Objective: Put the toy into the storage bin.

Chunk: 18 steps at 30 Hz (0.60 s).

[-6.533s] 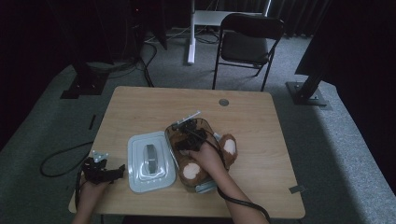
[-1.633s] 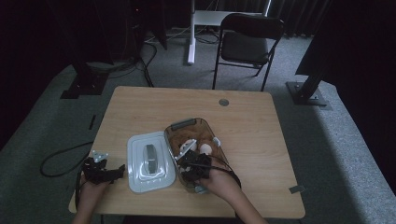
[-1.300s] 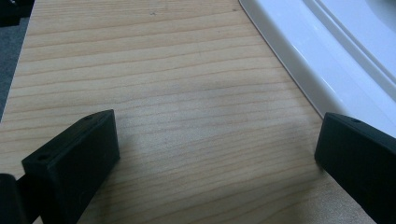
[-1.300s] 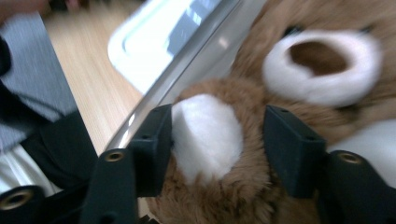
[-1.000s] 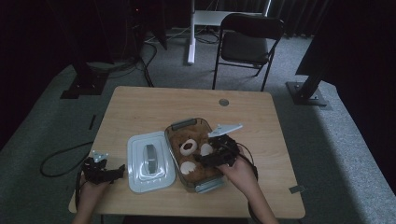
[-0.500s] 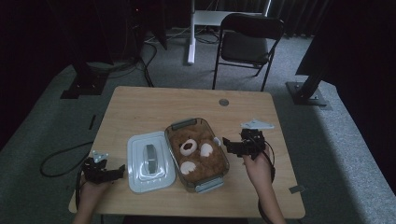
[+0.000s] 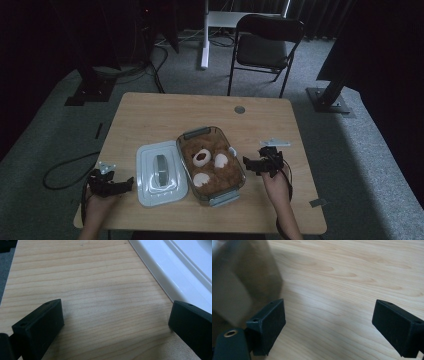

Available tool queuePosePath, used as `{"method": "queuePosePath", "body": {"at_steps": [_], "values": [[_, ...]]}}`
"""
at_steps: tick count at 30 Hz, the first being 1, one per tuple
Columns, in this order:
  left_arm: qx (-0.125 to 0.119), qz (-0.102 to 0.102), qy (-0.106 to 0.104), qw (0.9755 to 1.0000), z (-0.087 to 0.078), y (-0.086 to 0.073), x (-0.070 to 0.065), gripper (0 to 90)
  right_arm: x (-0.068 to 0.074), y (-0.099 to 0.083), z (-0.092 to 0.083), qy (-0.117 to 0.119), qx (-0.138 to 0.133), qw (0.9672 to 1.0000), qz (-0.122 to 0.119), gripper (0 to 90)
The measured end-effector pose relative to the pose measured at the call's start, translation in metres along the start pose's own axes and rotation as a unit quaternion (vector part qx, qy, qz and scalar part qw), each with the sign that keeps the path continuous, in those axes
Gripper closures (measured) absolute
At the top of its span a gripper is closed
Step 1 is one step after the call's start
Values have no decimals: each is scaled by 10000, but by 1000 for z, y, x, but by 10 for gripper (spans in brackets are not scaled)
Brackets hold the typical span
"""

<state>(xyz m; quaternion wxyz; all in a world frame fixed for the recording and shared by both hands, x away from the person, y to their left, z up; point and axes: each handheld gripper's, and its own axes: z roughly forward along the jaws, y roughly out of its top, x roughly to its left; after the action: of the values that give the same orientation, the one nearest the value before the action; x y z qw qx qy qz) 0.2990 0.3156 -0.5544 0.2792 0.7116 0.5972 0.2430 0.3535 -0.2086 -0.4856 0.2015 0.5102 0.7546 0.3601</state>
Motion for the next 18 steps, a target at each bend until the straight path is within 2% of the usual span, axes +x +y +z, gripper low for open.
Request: {"method": "queuePosePath", "body": {"at_steps": [4, 6, 10, 15, 18], "values": [[111, 18, -63, 9999, -2, 1, -4, 6, -7, -10, 3, -280, -127, 9995, -10, 109], [141, 33, -47, 9999, -4, 2, -7, 6, -13, -15, 3, -323, -197, 9993, 55, 109], [85, 1, -148, 9999, -11, 6, -13, 6, -22, -26, 4, -404, -316, 9985, 211, 109], [43, 100, -422, 9991, -18, 13, -28, 6, -23, -36, 11, -492, -206, 9985, 157, 109], [15, 115, -622, 9980, -20, 16, -39, 6, -23, -42, 16, -462, -132, 9988, 120, 109]]}}
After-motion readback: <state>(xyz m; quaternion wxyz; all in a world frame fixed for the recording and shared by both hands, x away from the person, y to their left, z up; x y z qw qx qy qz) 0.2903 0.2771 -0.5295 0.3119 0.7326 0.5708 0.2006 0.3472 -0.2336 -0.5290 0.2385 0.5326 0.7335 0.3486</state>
